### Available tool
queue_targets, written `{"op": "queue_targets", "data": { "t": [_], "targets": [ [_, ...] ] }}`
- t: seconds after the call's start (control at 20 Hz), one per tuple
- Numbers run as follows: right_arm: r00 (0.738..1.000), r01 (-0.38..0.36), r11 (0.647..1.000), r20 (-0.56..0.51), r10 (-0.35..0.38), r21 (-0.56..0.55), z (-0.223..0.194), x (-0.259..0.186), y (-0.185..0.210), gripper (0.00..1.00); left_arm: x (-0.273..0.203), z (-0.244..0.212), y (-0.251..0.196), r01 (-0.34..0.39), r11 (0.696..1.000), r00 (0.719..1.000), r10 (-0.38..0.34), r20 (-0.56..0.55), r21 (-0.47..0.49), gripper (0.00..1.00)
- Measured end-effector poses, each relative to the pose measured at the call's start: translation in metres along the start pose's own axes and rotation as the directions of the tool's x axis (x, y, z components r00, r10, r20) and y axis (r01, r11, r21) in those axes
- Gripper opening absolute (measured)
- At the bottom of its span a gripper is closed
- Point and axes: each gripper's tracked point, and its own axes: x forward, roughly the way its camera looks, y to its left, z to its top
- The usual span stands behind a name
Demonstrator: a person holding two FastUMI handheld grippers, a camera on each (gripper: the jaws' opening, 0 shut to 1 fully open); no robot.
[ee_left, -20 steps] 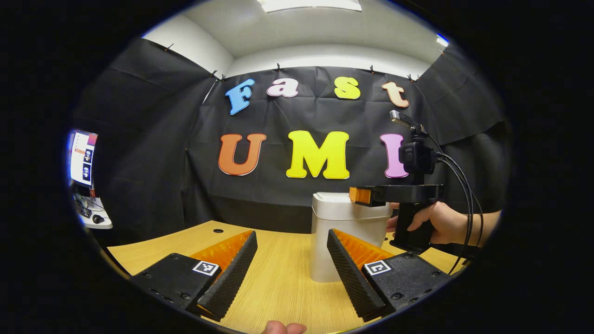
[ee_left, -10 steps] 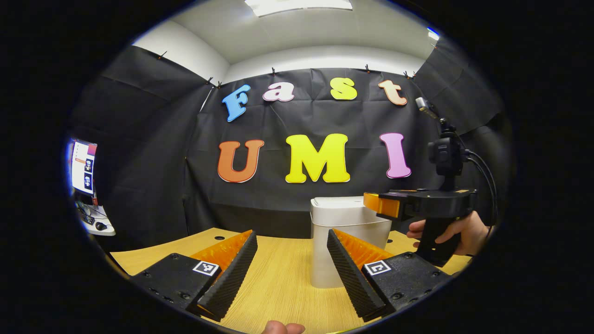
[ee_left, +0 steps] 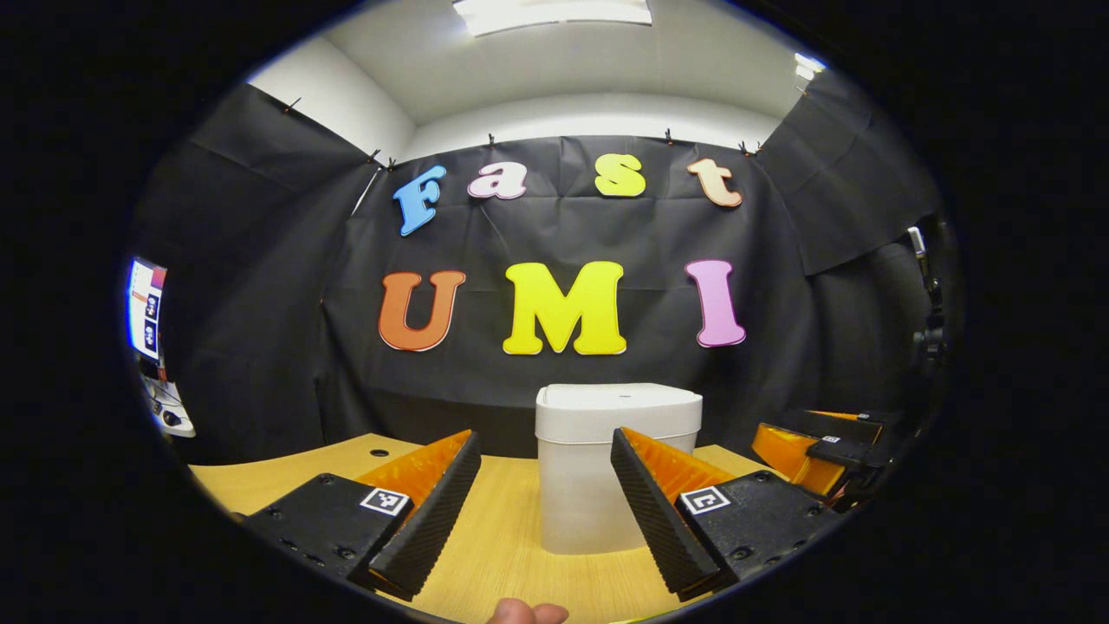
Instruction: Press the lid of the desktop garbage bin to open it, pick up the crumpled paper on the desktop and throw it into the bin, then pick up the pop can on the desktop and drop it into the bin, and finally close the garbage bin lid.
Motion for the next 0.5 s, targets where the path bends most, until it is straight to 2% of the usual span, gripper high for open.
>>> {"op": "queue_targets", "data": {
  "t": [0.2,0.4,0.45,0.5],
  "targets": [
    [0.999,0.045,0.999,0.017,-0.045,-0.021,0.000,-0.007,-0.013,0.95,0.002,-0.006,-0.017,0.015,1.000,1.000,-0.015,-0.009,0.025,0.97],
    [0.999,0.034,0.999,0.029,-0.033,-0.022,-0.001,-0.014,-0.004,0.95,-0.003,-0.008,-0.022,0.010,0.999,1.000,-0.010,-0.001,0.050,0.97],
    [0.999,0.031,0.999,0.037,-0.030,-0.025,0.000,-0.016,-0.001,0.99,-0.006,-0.009,-0.022,0.007,0.999,1.000,-0.007,-0.005,0.050,0.97],
    [0.998,0.030,0.999,0.049,-0.029,-0.031,0.002,-0.016,0.001,0.95,-0.007,-0.011,-0.021,0.001,0.999,1.000,-0.001,-0.008,0.048,0.97]
  ]
}}
